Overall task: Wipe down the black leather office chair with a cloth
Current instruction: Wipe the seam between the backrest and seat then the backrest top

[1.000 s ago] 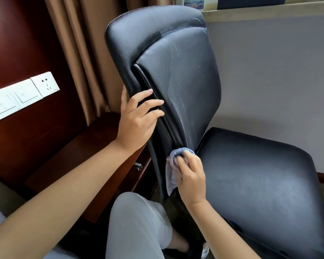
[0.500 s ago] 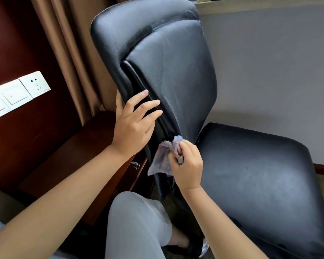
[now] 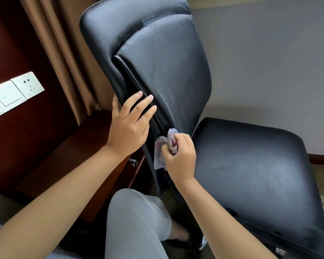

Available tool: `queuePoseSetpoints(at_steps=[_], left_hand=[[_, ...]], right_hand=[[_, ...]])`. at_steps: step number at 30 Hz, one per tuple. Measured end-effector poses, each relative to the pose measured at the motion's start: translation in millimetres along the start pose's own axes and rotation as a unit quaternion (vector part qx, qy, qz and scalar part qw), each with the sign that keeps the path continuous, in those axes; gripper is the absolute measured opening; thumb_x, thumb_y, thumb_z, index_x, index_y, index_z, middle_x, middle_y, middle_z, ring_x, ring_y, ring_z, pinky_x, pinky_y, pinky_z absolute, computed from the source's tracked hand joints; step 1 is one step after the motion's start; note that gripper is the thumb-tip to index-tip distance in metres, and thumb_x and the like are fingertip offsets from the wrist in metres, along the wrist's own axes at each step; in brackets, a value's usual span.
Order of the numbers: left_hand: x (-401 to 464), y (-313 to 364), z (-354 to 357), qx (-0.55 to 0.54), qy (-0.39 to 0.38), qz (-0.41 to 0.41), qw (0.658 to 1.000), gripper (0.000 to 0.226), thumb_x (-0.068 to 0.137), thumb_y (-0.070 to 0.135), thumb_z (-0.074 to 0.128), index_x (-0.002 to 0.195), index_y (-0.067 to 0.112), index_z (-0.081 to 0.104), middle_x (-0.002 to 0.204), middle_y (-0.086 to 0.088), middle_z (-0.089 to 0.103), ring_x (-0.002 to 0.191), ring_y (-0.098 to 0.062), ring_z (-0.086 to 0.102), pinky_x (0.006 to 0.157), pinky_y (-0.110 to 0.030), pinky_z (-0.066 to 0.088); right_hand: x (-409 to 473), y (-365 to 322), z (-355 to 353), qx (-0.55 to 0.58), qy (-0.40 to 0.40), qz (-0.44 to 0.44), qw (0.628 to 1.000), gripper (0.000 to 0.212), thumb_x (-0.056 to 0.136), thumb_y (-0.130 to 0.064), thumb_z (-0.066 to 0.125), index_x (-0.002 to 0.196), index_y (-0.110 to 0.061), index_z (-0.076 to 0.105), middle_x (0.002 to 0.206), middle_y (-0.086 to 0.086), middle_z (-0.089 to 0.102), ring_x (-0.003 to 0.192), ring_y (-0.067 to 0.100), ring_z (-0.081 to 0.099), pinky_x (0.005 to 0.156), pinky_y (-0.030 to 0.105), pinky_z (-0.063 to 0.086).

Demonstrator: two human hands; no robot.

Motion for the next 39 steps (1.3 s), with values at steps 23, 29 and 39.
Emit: queuePoseSetpoints(at_steps=[23,29,39], left_hand=[[-12.4,19.0,27.3,-0.083,0.038,-0.029,0.995,0.066,0.064,-0.014,0.043,0.128,0.001,0.050,0.139,-0.018,0.039,0.132,-0.043,0.029,0.096,-0.068,0.036],[-13.2,20.5,28.8,-0.101,0.046,-0.056,0.992,0.069,0.060,-0.018,0.042,0.126,0.000,0.053,0.135,-0.024,0.047,0.133,-0.042,0.029,0.094,-0.070,0.035],[-13.2,19.9,30.9,-0.128,0.061,-0.054,0.988,0.069,0.059,-0.020,0.041,0.123,0.001,0.055,0.135,-0.019,0.046,0.135,-0.040,0.027,0.093,-0.072,0.034]], right_hand=[[-72.8,66.0,19.7,0.066,0.026,0.233,0.970,0.015,0.077,-0.008,0.055,0.066,-0.011,0.044,0.069,-0.006,0.042,0.064,0.008,0.039,0.058,0.009,0.033],[-80.9,73.4,25.5,0.108,0.011,0.315,0.943,0.016,0.080,-0.001,0.060,0.070,-0.007,0.049,0.073,0.002,0.049,0.064,0.007,0.042,0.056,0.012,0.036],[-97.4,82.4,46.2,0.188,-0.018,0.467,0.864,0.008,0.088,-0.007,0.058,0.085,-0.013,0.061,0.080,0.002,0.063,0.075,0.009,0.056,0.067,0.016,0.048]])
Point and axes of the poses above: each hand's wrist, its own x-axis towards the middle knuckle, its own z-axis out of the palm, y = z × x, the point moved 2 cm from there along x, towards the middle knuckle
